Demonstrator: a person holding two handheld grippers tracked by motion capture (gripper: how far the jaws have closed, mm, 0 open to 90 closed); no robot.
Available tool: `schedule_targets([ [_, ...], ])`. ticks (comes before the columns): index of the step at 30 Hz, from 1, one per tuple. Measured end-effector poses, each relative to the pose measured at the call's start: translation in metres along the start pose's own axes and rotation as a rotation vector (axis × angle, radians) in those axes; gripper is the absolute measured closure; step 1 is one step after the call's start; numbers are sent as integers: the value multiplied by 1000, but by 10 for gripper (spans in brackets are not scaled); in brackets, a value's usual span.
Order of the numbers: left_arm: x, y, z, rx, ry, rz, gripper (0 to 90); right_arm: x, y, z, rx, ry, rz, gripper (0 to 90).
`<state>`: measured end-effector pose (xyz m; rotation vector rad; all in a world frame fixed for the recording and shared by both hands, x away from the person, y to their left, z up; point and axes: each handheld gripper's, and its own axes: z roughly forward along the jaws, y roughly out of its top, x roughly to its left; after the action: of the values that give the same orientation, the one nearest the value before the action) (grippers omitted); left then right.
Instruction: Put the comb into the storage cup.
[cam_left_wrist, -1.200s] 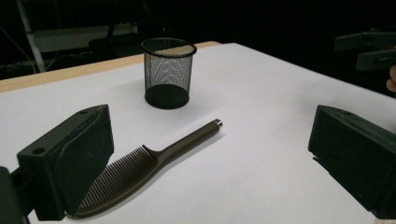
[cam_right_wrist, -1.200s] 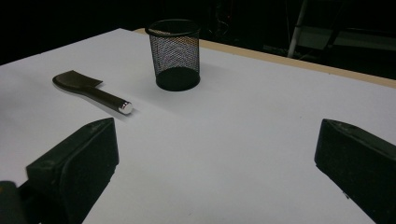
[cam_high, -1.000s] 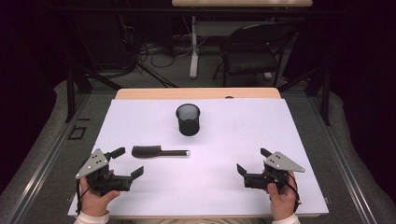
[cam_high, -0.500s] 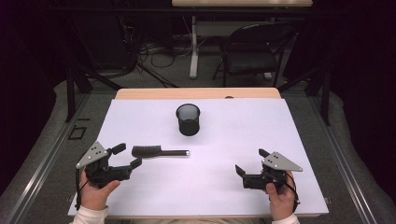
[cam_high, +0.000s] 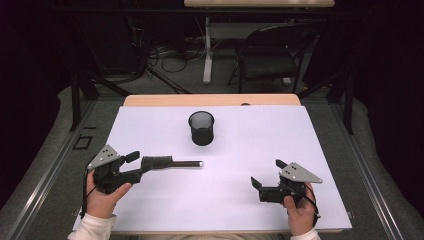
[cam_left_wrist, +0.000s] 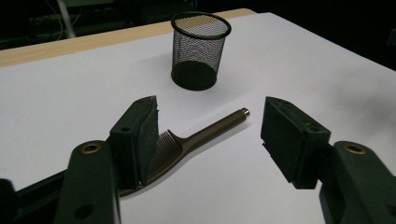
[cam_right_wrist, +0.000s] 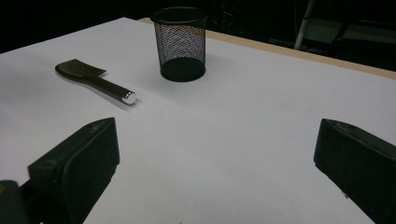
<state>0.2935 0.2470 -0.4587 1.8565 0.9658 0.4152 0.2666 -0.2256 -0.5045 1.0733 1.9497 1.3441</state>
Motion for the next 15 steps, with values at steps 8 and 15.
schedule_targets([
  [8, 6, 11, 10, 106, 5, 13, 415, 1, -1, 1, 14, 7, -6, 2],
  [15, 7, 17, 16, 161, 23, 28, 486, 1, -1, 4, 24, 15, -2, 6],
])
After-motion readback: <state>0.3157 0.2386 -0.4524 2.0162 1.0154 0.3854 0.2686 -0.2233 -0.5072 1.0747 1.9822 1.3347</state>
